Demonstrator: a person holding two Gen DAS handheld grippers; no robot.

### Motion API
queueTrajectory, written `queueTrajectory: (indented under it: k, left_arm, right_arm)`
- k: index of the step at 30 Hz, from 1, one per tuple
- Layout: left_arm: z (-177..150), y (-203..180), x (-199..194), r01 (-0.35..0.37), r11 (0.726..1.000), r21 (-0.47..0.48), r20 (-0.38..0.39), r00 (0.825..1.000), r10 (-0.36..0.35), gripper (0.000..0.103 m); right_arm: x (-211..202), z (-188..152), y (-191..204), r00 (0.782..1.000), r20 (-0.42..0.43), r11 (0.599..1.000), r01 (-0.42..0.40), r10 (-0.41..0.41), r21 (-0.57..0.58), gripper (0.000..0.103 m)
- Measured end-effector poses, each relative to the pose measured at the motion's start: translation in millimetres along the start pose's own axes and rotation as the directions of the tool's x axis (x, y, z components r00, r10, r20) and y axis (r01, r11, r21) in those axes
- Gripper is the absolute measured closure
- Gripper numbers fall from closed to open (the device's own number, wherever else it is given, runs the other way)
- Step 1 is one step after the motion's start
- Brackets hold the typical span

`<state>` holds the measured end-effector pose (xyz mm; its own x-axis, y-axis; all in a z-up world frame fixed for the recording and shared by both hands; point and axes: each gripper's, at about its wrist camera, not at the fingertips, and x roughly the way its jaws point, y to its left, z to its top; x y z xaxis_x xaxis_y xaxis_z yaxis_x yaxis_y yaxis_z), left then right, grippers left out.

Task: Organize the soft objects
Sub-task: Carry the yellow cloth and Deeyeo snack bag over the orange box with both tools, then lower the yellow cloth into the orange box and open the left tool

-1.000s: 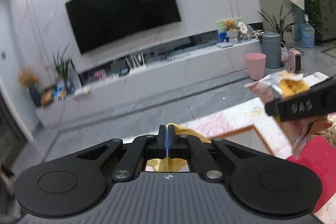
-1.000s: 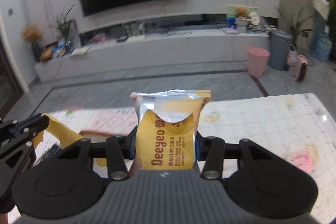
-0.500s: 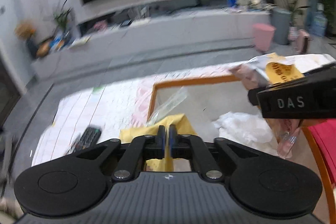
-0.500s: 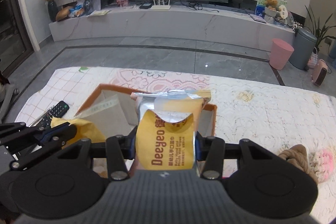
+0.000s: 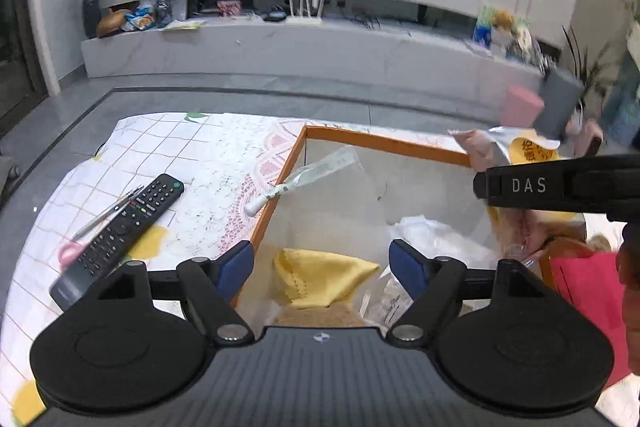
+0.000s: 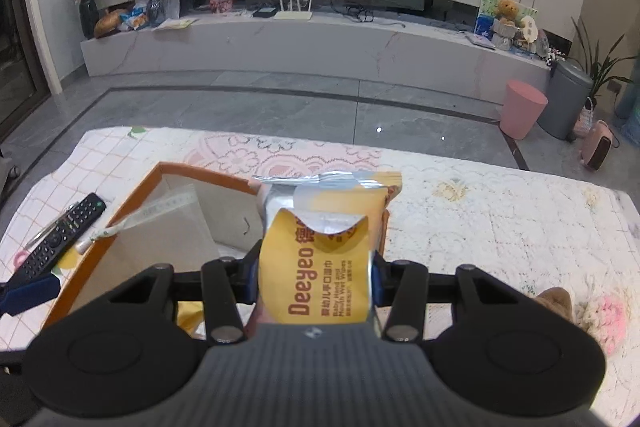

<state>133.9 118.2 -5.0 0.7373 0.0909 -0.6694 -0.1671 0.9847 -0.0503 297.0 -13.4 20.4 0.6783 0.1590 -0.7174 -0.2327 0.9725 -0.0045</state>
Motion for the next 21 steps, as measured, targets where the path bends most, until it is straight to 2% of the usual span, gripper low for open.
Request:
queueTrajectory:
  k: [3, 8, 10, 16, 21]
  left_arm:
    - [-3.3, -3.1, -0.9, -0.026, 0.999, 0.028, 0.019, 1.0, 0.025, 0.013]
    - [-1.9, 5.9, -4.5, 0.012, 1.0, 0.004, 0.02, 1.0, -0.012, 0.013]
    - [-0.6, 12.0, -2.3, 0.022, 0.999, -0.033, 0.014, 1.0, -0.021, 0.013]
    - [3.0, 31.8, 4.2, -0.02, 0.988, -0.151, -0.063, 0.998, 0.011, 0.013]
    - [5.3, 44.6, 1.2, -0.012, 0.98, -0.198, -0.059, 0.998, 0.0, 0.013]
  right_arm:
    - [0.6, -3.1, 7.9, 1.0, 0.007, 1.0, -0.024, 0.024, -0.008, 0.055]
    - [9.1, -5.5, 27.9, 0.997, -0.01, 0.996, -0.078, 0.078, -0.035, 0.055]
    - [17.2, -2.7, 38.5, 0.995, -0.03, 0.994, -0.096, 0.094, -0.058, 0.055]
    - [56.4, 4.2, 59.8, 0.989, -0.145, 0.996, -0.04, 0.027, -0.086, 0.055]
    - [93.2, 2.6, 74.9, 0.959, -0.275, 0.984, 0.012, -0.061, -0.177, 0.055]
